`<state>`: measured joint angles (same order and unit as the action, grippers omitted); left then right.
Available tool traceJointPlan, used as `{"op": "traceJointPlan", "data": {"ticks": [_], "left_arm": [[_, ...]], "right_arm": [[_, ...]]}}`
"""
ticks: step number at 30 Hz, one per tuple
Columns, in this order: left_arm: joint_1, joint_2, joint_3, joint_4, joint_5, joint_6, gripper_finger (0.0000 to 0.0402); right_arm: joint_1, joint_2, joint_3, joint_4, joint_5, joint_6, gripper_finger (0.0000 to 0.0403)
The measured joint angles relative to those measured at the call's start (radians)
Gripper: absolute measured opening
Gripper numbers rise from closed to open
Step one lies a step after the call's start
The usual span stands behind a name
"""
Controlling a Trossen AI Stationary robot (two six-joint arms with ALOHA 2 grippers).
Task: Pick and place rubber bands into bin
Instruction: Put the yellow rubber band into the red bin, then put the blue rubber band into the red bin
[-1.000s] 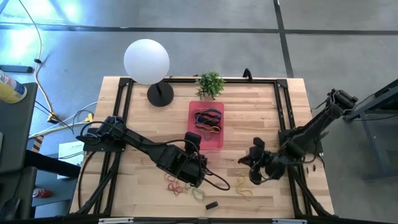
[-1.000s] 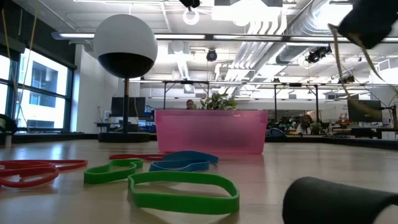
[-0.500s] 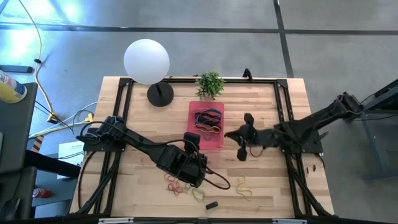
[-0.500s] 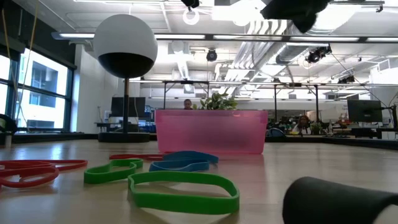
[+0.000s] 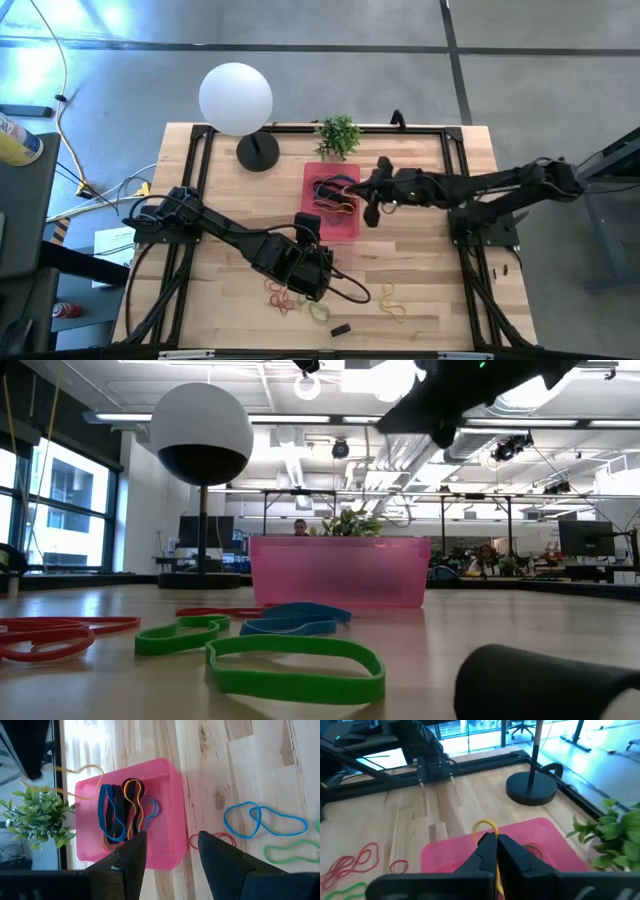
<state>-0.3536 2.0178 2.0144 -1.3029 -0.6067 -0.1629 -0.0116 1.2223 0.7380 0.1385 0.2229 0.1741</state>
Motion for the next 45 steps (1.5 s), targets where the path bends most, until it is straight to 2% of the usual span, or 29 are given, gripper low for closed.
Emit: {"op": "traceJointPlan", "data": {"ticks": [6, 13, 18, 21, 24, 28, 36, 41, 45], "left_arm": [[0.0, 0.0, 0.0, -0.002, -0.001, -0.001, 0.0166], [0.0, 0.0, 0.0, -0.005, -0.004, -0.001, 0.0166], [0.0, 0.0, 0.0, -0.005, -0.014, -0.001, 0.0166], [0.0, 0.0, 0.0, -0.005, -0.018, -0.001, 0.0166], [0.0, 0.0, 0.0, -0.005, -0.034, 0.001, 0.0166], [0.008, 0.0, 0.0, -0.005, -0.033, 0.001, 0.0166], [0.028, 0.0, 0.0, 0.002, 0.026, -0.038, 0.0166], [0.027, 0.0, 0.0, 0.022, 0.046, -0.064, 0.0166], [0.026, 0.0, 0.0, 0.024, 0.059, -0.081, 0.0166]], "right_arm": [[-0.065, 0.13, 0.0, 0.097, -0.088, 0.014, 0.0], [-0.115, 0.258, 0.0, 0.106, -0.145, 0.088, 0.0], [-0.132, 0.31, 0.0, 0.108, -0.16, 0.155, 0.0002], [-0.14, 0.324, 0.0, 0.116, -0.222, 0.163, 0.0014], [-0.14, 0.324, 0.0, 0.118, -0.254, 0.162, 0.0039], [-0.139, 0.324, 0.0, 0.117, -0.272, 0.161, 0.0092], [-0.139, 0.324, 0.0, 0.117, -0.313, 0.135, 0.0191], [-0.137, 0.324, 0.0, 0.121, -0.389, 0.087, 0.0231], [-0.139, 0.324, 0.0, 0.121, -0.454, 0.064, 0.0248]]}}
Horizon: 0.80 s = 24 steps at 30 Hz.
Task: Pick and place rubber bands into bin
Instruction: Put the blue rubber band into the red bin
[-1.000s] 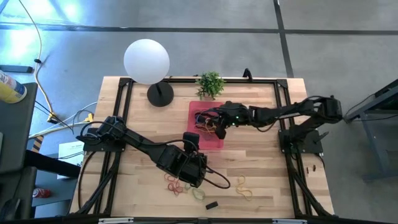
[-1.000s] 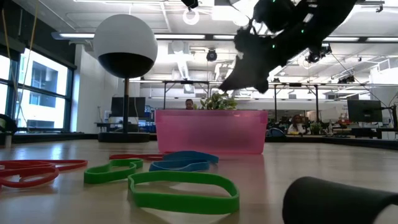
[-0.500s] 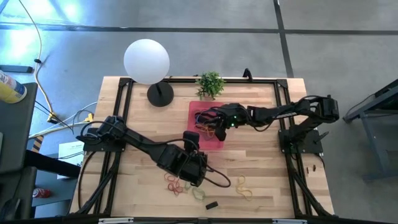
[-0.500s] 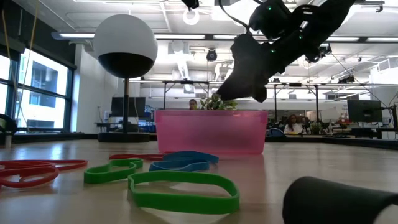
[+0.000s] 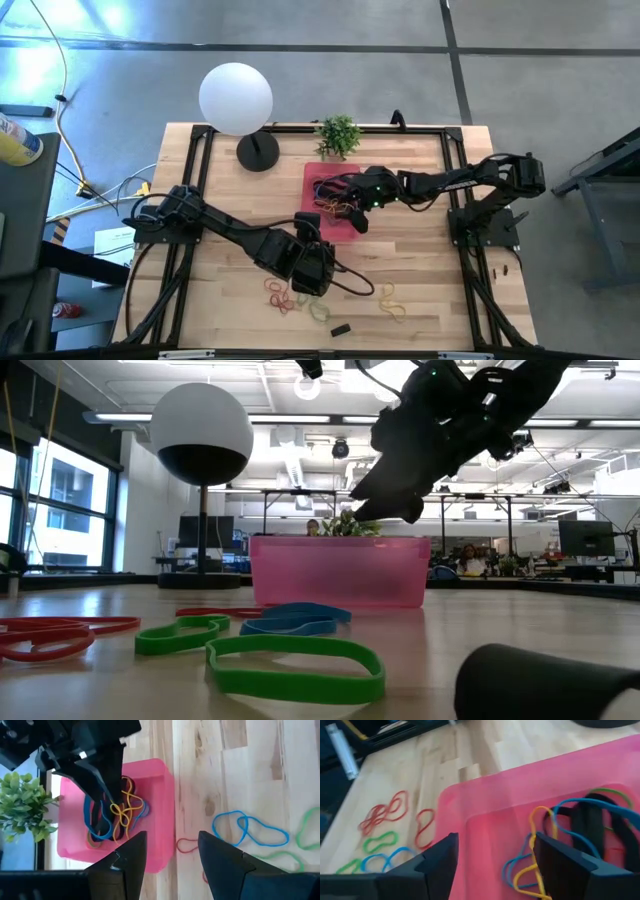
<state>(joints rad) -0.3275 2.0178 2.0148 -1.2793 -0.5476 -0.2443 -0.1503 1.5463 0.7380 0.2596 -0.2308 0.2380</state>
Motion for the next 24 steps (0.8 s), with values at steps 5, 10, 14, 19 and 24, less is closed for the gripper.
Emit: {"op": "traceJointPlan", "data": {"ticks": [5, 10, 14, 19, 24], "left_arm": [[0.0, 0.0, 0.0, 0.0, 0.032, -0.03, 0.0166], [-0.002, 0.0, 0.0, -0.009, 0.048, -0.045, 0.0166], [-0.002, 0.0, 0.0, -0.028, 0.052, -0.045, 0.0166], [-0.003, 0.0, 0.0, -0.085, 0.094, -0.037, 0.0166], [-0.012, 0.001, 0.0, -0.116, 0.111, 0.023, 0.0166]], "right_arm": [[0.0, 0.0, 0.0, 0.0, -0.106, -0.018, 0.0252], [0.0, 0.0, 0.0, 0.005, -0.128, -0.04, 0.0252], [0.0, 0.0, 0.0, 0.014, -0.124, -0.041, 0.0252], [0.019, -0.029, 0.0, -0.02, -0.128, -0.036, 0.0252], [0.091, -0.112, 0.0, -0.143, -0.133, -0.037, 0.0252]]}}
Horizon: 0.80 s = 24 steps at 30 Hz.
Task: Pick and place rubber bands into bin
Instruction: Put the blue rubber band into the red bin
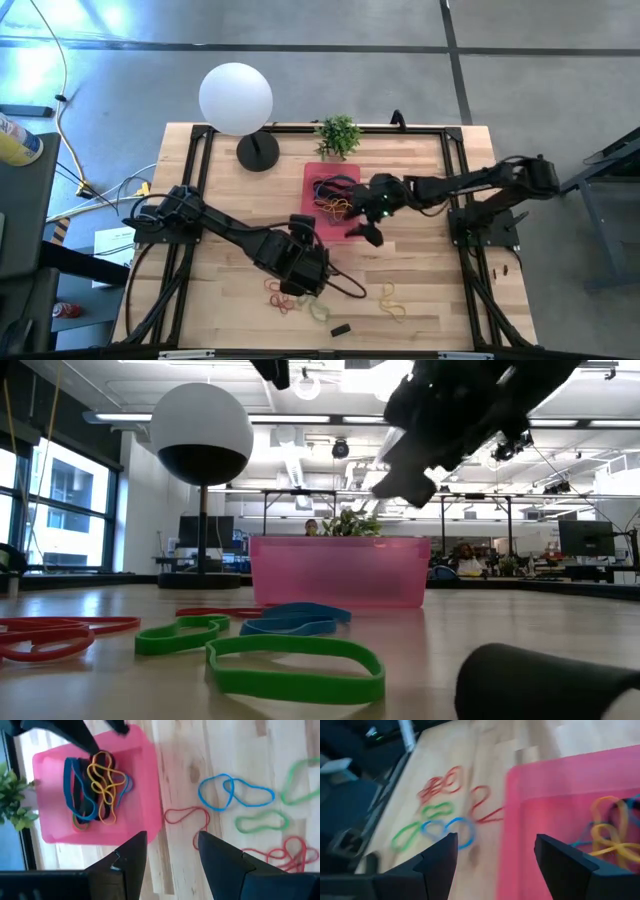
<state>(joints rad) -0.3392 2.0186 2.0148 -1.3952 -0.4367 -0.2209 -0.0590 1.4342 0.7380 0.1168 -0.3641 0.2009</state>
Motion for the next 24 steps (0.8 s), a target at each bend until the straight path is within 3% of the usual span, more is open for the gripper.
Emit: {"op": "traceJointPlan", "data": {"ticks": [5, 12, 19, 24], "left_arm": [[-0.01, 0.009, -0.013, 0.016, 0.009, 0.082, 0.0166], [-0.01, 0.002, -0.208, 0.188, 0.128, 0.082, 0.0166], [-0.024, 0.005, -0.377, 0.41, 0.209, 0.076, 0.0166], [-0.036, 0.004, -0.418, 0.556, 0.213, 0.181, 0.0165]], "right_arm": [[0.112, -0.109, 0.0, -0.19, 0.063, 0.027, 0.0252], [0.327, -0.26, 0.0, -0.482, 0.287, 0.176, 0.0252], [0.588, -0.359, 0.0, -0.584, 0.536, 0.411, 0.0252], [0.756, -0.369, 0.0, -0.652, 0.717, 0.566, 0.0252]]}}
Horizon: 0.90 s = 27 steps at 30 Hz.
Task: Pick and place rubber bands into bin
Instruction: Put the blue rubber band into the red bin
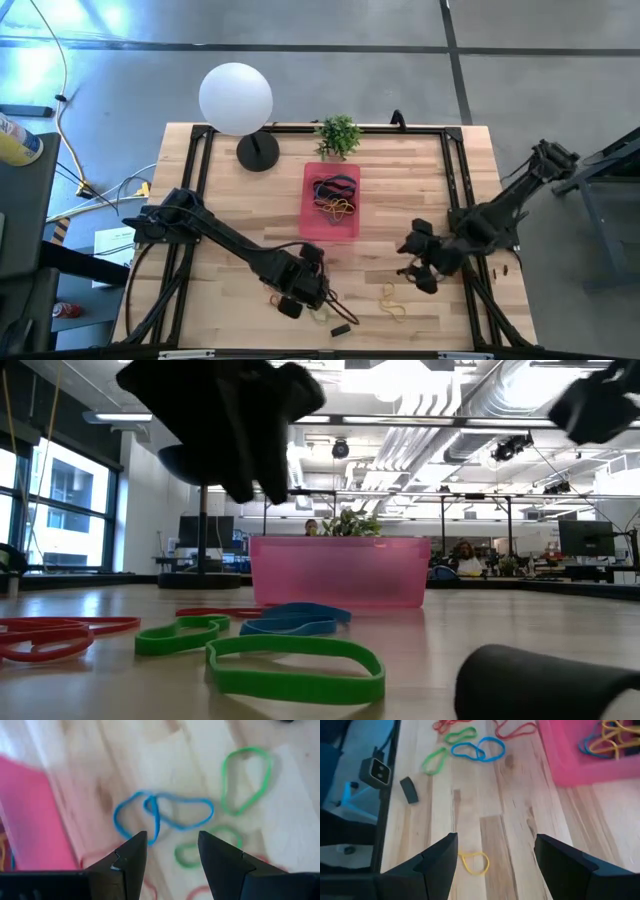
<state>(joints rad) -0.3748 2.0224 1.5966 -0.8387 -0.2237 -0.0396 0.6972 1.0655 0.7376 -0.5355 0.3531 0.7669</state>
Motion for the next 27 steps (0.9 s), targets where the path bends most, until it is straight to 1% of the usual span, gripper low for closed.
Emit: {"op": "traceJointPlan", "data": {"ticks": [4, 8, 12, 18, 23, 27], "left_arm": [[0.004, 0.007, -0.031, 0.11, 0.014, 0.068, 0.0165], [0.024, 0.027, -0.057, 0.124, 0.011, 0.082, 0.0165], [0.046, 0.025, -0.088, 0.138, 0.004, 0.088, 0.0165], [0.07, 0.025, -0.104, 0.135, 0.031, 0.14, 0.0165], [0.067, 0.025, -0.104, 0.147, 0.037, 0.214, 0.0165], [0.067, 0.032, -0.104, 0.15, 0.038, 0.258, 0.0165]], "right_arm": [[0.089, 0.012, 0.0, -0.053, 0.071, 0.116, 0.0252], [0.16, 0.014, 0.0, -0.104, 0.155, 0.235, 0.0252], [0.215, 0.014, 0.0, -0.141, 0.2, 0.324, 0.0252], [0.248, 0.014, 0.0, -0.162, 0.206, 0.398, 0.0252], [0.248, 0.014, 0.0, -0.156, 0.208, 0.404, 0.0252], [0.248, 0.014, 0.0, -0.156, 0.236, 0.404, 0.0252]]}}
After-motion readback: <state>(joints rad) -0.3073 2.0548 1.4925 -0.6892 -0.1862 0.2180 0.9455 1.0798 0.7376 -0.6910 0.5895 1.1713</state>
